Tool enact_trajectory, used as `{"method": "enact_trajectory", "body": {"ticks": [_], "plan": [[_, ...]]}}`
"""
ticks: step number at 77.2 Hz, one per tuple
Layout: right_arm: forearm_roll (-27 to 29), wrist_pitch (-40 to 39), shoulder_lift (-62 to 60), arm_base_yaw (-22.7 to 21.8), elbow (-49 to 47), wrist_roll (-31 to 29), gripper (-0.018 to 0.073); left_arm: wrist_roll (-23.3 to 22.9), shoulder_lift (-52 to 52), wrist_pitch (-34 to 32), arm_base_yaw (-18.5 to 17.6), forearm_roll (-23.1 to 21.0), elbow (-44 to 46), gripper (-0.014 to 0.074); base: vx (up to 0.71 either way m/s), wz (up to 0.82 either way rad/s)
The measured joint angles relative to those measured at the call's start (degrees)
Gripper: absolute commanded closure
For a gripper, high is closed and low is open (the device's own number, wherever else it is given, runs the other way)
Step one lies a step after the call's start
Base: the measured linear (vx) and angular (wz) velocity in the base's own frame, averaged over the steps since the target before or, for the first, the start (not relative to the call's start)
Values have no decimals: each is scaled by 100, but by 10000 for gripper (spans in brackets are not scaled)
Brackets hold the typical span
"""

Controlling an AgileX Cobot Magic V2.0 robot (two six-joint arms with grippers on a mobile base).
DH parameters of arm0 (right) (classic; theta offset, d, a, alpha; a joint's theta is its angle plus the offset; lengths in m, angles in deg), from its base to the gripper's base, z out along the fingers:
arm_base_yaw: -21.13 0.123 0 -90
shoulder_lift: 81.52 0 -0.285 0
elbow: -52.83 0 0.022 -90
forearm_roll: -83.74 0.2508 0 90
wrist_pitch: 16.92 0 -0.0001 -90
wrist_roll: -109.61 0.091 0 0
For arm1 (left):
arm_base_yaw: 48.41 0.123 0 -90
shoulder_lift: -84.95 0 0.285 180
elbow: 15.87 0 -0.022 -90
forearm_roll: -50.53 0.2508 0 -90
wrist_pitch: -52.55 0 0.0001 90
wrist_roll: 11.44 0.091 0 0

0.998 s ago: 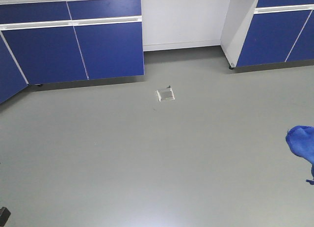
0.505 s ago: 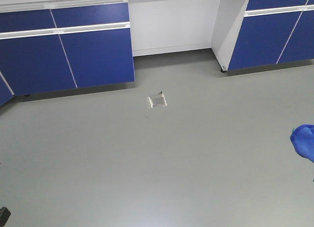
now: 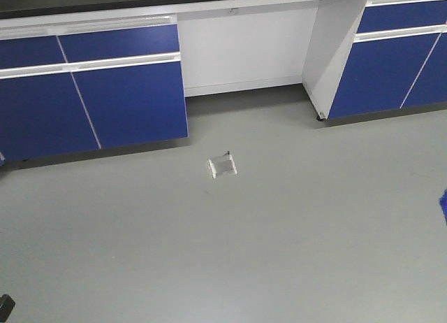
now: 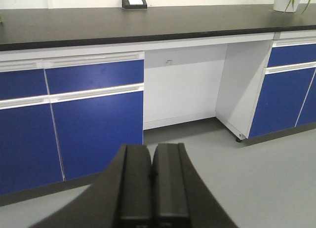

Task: Wipe right workspace with blue cloth
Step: 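Drive the base to the other counter holding the cloth in the right gripper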

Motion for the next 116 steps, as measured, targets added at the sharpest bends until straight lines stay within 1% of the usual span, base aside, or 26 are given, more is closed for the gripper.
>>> {"method": "enact_trajectory", "body": {"ticks": [20,74,116], "plan": [[5,28,-363,0,0,0,563,0,0,0,0,0,0,603,33,-16],[17,28,-374,0,0,0,563,0,0,6,0,5,0,603,35,-16],[17,28,-374,0,0,0,563,1,0,6,0,5,0,603,28,-40]]}}
